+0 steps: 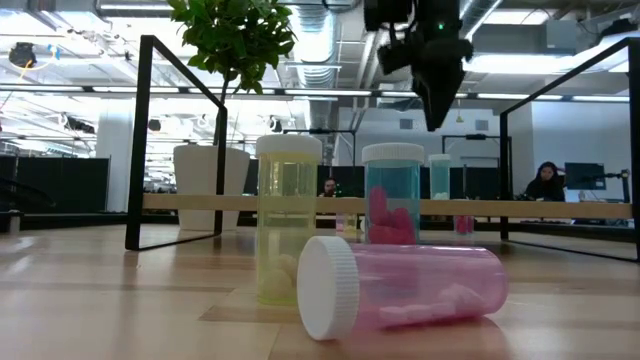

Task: Pick and place medicine bottles onto shelf by color
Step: Put the blue pill bottle on the shelf

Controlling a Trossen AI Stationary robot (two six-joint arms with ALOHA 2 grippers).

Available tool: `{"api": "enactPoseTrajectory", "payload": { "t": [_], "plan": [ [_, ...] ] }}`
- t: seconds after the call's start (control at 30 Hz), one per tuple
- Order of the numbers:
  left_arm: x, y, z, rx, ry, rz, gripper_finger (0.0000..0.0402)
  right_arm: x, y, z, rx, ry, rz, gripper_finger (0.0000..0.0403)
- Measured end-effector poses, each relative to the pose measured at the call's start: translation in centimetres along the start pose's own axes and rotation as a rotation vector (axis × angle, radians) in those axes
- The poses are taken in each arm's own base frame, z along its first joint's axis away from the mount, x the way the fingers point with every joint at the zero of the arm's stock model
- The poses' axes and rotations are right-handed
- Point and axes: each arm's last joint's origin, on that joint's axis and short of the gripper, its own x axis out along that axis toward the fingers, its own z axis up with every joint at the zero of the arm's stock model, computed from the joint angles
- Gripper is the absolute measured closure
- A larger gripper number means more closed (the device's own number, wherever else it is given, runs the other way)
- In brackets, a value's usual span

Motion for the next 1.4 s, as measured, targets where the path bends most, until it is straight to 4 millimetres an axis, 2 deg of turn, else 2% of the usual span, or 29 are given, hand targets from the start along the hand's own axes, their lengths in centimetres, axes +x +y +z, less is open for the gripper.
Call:
{"api": "enactPoseTrajectory", "payload": {
  "t": [0.17, 0.3, 0.4, 0.5, 0.63, 0.83, 1.2, 1.4],
  "plan": [
    [0.0, 0.5, -0.4, 0.006, 0.046, 0.046, 0.0210, 0.6, -4.2, -0.9, 0.137, 0.053, -0.004, 0.0163],
    [-0.3, 0.8, -0.7, 0.030, 0.088, 0.068, 0.0210, 1.2, -7.6, -1.8, 0.317, 0.065, -0.012, 0.0163],
    [-1.8, 1.1, -0.7, 0.040, 0.091, 0.090, 0.0210, 2.2, -9.5, -2.4, 0.445, 0.058, -0.021, 0.0163],
    [-3.6, 1.3, -0.6, 0.044, 0.067, 0.121, 0.0210, 3.4, -10.5, -3.3, 0.540, 0.088, -0.021, 0.0163],
    [-5.4, 1.7, -0.5, 0.068, 0.039, 0.159, 0.0210, 4.7, -10.9, -3.7, 0.681, 0.086, -0.029, 0.0163],
    [-7.7, 2.9, -0.1, 0.136, 0.037, 0.227, 0.0210, 5.3, -10.6, -3.6, 0.864, 0.079, -0.033, 0.0163],
    [-12.8, 4.6, -0.8, 0.241, 0.099, 0.287, 0.0210, 8.6, -9.4, -4.0, 1.100, 0.085, -0.043, 0.0163],
    [-14.9, 5.1, -1.0, 0.279, 0.060, 0.313, 0.0210, 8.8, -9.6, -4.1, 1.155, 0.074, -0.045, 0.0163]
  ]
}}
